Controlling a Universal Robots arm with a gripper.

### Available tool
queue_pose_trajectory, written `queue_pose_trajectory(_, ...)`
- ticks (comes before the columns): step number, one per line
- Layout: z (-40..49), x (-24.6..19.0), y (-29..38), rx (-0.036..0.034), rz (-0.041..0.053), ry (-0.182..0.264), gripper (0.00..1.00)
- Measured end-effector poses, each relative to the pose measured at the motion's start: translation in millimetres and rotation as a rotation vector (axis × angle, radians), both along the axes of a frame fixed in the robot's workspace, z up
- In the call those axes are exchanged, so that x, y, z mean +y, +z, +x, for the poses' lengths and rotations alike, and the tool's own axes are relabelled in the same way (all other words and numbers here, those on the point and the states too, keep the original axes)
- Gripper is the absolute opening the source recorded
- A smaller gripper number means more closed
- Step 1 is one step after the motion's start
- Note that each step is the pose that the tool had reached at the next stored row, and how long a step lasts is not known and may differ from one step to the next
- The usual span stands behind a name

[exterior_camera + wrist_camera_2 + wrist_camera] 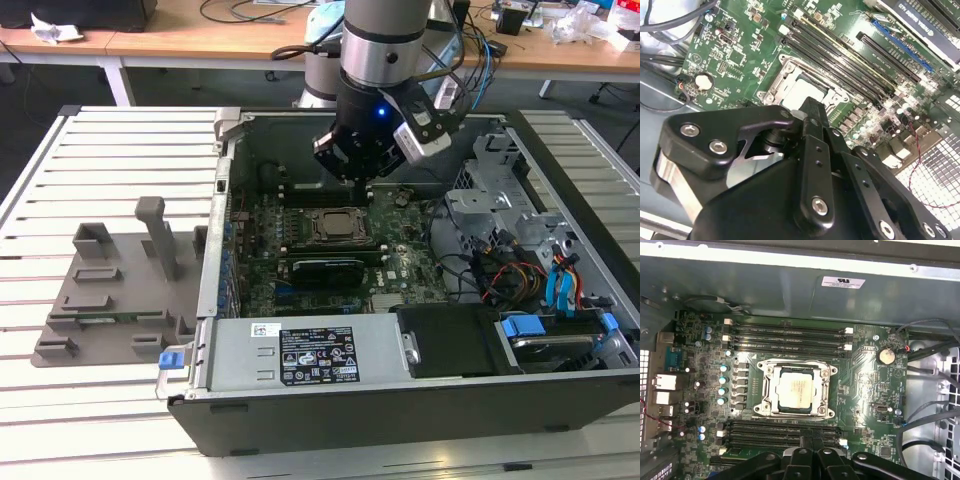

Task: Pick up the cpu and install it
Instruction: 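Install the second cpu locking lever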

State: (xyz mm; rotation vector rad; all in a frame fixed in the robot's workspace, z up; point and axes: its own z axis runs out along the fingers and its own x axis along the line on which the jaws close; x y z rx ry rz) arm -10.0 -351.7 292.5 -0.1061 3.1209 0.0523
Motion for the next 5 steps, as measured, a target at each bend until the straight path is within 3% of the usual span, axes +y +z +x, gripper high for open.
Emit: queue_pose_trajectory(5,0.0,0.0,0.4,0.0001,-0.0001,0.0,0.11)
